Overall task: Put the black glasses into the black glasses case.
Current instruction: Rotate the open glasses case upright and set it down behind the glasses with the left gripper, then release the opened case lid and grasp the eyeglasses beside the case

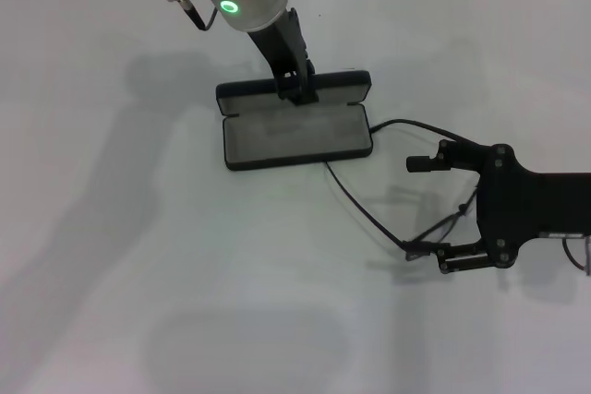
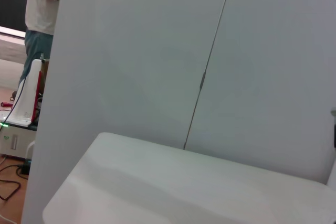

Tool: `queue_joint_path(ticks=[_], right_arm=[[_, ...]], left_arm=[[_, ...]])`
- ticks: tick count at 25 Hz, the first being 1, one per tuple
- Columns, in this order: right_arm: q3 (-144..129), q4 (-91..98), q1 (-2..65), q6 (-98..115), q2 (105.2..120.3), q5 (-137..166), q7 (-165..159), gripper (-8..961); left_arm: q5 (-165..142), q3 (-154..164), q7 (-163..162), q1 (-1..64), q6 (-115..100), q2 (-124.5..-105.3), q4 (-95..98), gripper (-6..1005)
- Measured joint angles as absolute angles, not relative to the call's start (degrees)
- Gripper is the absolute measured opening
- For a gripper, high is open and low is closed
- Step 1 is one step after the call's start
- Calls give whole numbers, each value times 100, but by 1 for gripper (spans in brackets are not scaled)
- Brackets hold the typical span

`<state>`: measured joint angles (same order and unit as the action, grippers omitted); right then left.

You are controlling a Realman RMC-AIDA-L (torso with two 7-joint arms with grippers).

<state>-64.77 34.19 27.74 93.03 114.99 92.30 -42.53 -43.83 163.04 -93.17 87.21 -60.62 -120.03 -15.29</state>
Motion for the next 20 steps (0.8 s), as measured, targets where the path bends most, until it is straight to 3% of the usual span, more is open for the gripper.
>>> queue_joint_path(ticks=[3, 9, 16, 20], right_arm=[[-6477, 3419, 2780, 9286, 11497, 9245, -4253, 784], [-6477, 3415, 2773, 9274, 11496, 9249, -4248, 783], [-6443, 3410, 2724, 9264, 11481, 9227, -4230, 781], [-6302, 3410, 2722, 9263, 11494, 9213, -4188, 780]], left_arm=[[-4383, 16304, -9319, 8763, -6174, -12003, -1532, 318], [-4170, 16304, -9256, 8882, -6412, -11988, -1570, 551], [-3026, 16303, -8491, 8873, -6946, -11974, -1892, 608], [-1043, 16302, -7357, 8383, -7549, -11965, -2358, 607]])
